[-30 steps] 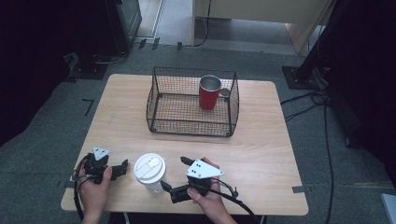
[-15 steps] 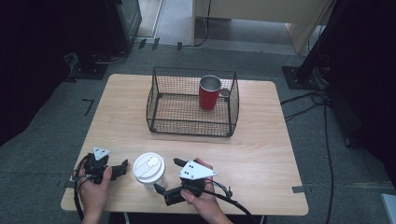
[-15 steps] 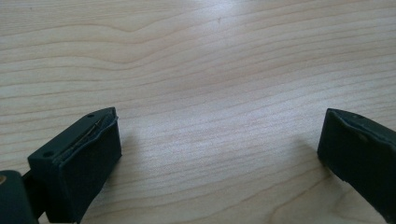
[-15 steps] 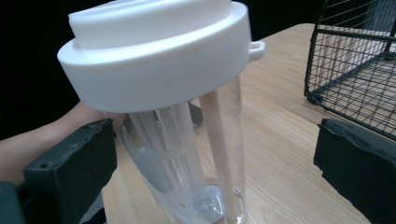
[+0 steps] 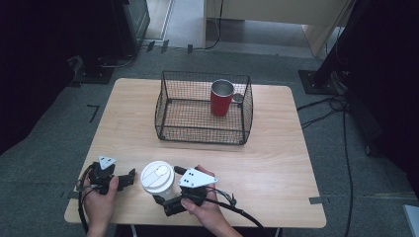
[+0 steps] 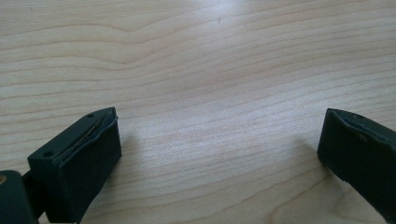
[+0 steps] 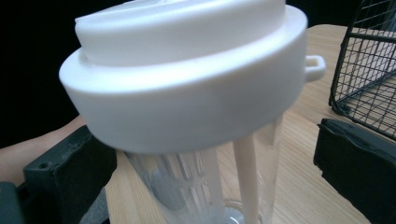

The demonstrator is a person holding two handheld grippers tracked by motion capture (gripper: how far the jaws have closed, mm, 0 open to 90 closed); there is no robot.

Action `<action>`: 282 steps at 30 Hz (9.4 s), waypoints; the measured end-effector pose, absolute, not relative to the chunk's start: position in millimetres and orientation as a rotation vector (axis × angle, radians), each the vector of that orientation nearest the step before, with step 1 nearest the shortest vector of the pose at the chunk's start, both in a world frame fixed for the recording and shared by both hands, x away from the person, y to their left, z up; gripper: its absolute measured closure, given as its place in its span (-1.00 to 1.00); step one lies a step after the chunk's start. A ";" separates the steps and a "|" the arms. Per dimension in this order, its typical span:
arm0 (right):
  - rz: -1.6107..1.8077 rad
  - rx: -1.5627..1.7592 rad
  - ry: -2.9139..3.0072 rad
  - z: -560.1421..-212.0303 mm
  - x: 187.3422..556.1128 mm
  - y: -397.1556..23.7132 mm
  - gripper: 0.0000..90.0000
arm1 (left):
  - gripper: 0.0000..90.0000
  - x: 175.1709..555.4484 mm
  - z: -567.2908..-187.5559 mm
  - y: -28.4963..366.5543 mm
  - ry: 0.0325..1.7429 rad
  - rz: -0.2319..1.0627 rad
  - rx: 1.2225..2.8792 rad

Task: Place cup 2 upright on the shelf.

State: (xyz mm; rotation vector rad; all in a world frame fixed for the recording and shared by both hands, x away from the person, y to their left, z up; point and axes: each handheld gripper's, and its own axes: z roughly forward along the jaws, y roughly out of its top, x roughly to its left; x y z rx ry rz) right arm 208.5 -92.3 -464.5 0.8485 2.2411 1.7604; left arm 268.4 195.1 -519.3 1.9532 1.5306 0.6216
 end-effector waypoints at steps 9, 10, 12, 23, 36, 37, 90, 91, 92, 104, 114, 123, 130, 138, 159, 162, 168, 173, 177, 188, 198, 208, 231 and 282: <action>1.768 0.833 2.247 -462.7 211.3 -86.1 -1.00 | -1.00 268.4 -519.2 195.1 1.531 0.621 1.953; 1.767 0.834 2.250 -463.0 211.7 -84.9 -1.00 | -1.00 268.4 -519.2 195.1 1.531 0.621 1.953; 1.768 0.835 2.252 -463.9 212.6 -82.7 -1.00 | -1.00 268.4 -519.3 195.2 1.530 0.622 1.953; 1.764 0.825 2.261 -466.3 216.7 -74.2 -0.99 | -1.00 268.4 -519.2 195.2 1.530 0.621 1.954; 1.762 0.821 2.250 -468.5 217.4 -69.0 -0.78 | -1.00 268.4 -519.2 195.2 1.531 0.621 1.954; 1.764 0.820 2.245 -468.3 216.8 -68.7 -0.74 | -1.00 268.4 -519.2 195.2 1.530 0.621 1.954; 1.779 0.764 2.073 -424.7 229.1 -91.9 -0.65 | -1.00 268.4 -519.1 195.3 1.531 0.619 1.954; 1.779 0.762 2.070 -423.4 229.7 -92.6 -0.65 | -1.00 268.4 -519.1 195.3 1.531 0.619 1.954; 1.781 0.759 2.068 -422.6 230.2 -93.1 -0.65 | -1.00 268.4 -519.1 195.2 1.532 0.619 1.953; 1.770 0.742 2.041 -410.8 237.3 -97.2 -0.65 | -1.00 268.5 -519.2 195.1 1.532 0.620 1.952; 1.764 0.729 2.013 -397.7 245.5 -99.3 -0.65 | -1.00 268.5 -519.1 195.3 1.530 0.621 1.953; 1.762 0.719 1.978 -383.3 255.1 -103.1 -0.65 | -1.00 268.5 -519.0 195.3 1.531 0.619 1.955; 1.751 0.725 1.955 -375.4 262.4 -105.2 -0.65 | -1.00 268.5 -519.0 195.3 1.531 0.620 1.956; 1.749 0.743 1.918 -367.2 272.5 -110.0 -0.65 | -1.00 268.5 -519.0 195.3 1.531 0.620 1.955; 1.712 0.794 1.851 -353.7 301.8 -118.5 -0.65 | -1.00 268.5 -519.0 195.3 1.532 0.619 1.953; 1.706 0.803 1.840 -351.7 306.7 -119.5 -0.65 | -1.00 268.5 -519.0 195.4 1.532 0.618 1.953; 1.700 0.816 1.820 -346.2 316.8 -121.1 -0.65 | -1.00 268.5 -518.9 195.4 1.532 0.618 1.956; 1.690 0.823 1.806 -342.4 323.5 -122.7 -0.65 | -1.00 268.4 -518.9 195.3 1.532 0.618 1.955; 1.693 0.842 1.791 -339.0 329.4 -124.2 -0.65 | -1.00 268.4 -518.9 195.3 1.533 0.618 1.954; 1.672 0.854 1.767 -329.9 346.0 -120.5 -0.65 | -1.00 268.5 -519.0 195.3 1.532 0.618 1.954; 1.654 0.884 1.751 -331.3 364.1 -114.3 -0.65 | -1.00 268.5 -519.2 195.3 1.532 0.620 1.951; 1.611 0.928 1.735 -340.8 386.8 -109.5 -0.65 | -1.00 268.5 -519.2 195.4 1.531 0.621 1.952; 1.530 1.016 1.752 -367.8 420.6 -100.4 -0.65 | -1.00 268.4 -519.0 195.6 1.531 0.617 1.952; 1.434 1.159 1.856 -405.6 463.4 -101.4 -0.65 | -1.00 268.4 -519.0 195.7 1.531 0.616 1.951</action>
